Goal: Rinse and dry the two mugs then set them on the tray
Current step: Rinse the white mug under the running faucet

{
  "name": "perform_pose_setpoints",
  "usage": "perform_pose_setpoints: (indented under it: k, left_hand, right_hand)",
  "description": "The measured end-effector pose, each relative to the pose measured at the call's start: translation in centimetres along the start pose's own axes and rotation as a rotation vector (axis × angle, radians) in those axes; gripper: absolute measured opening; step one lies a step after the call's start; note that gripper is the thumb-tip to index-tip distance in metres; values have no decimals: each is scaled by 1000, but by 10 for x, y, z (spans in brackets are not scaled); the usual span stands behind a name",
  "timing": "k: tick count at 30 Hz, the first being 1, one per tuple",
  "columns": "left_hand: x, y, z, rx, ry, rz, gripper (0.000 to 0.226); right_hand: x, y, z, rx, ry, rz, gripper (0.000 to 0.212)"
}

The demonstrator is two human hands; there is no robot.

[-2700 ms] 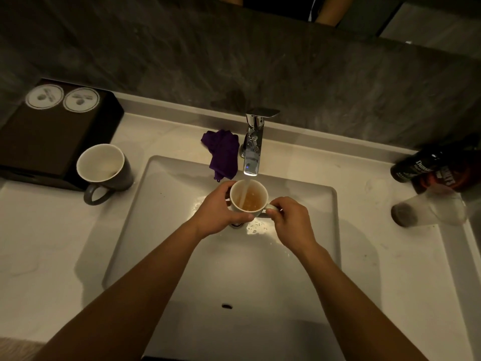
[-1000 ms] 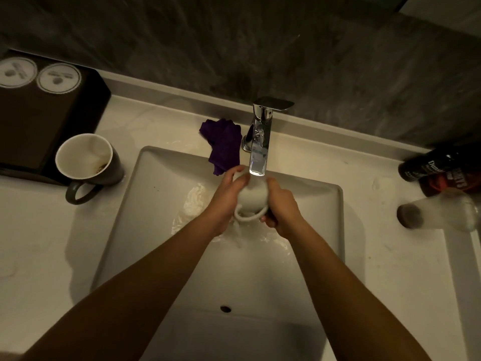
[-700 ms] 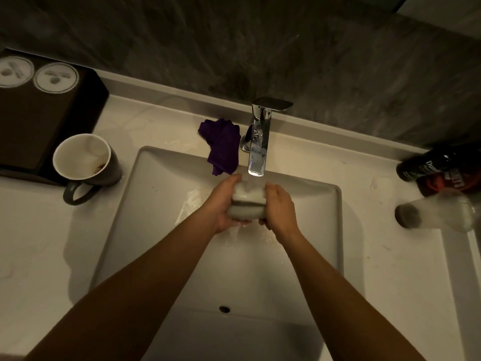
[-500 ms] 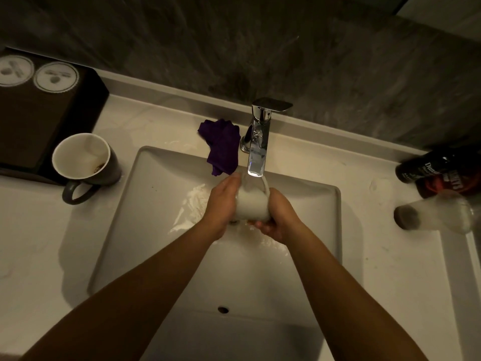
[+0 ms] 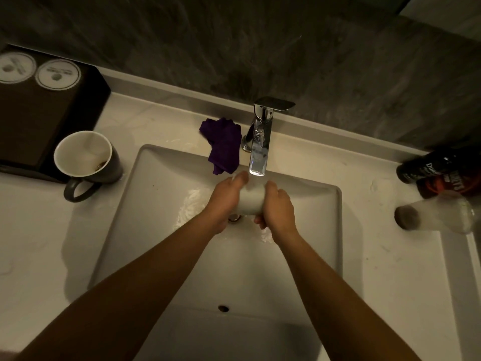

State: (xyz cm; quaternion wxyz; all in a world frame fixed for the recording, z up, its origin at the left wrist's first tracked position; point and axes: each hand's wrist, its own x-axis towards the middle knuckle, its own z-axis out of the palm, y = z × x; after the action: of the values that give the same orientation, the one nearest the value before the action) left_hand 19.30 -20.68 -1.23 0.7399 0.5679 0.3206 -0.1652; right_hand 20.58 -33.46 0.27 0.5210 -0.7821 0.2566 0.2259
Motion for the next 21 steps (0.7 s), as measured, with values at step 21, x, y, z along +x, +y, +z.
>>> perform_pose_setpoints:
  k: [21]
  left_hand:
    - [-2, 11, -2, -5, -175, 91, 23]
  right_hand:
    - [1, -13, -10, 157, -133, 195, 50]
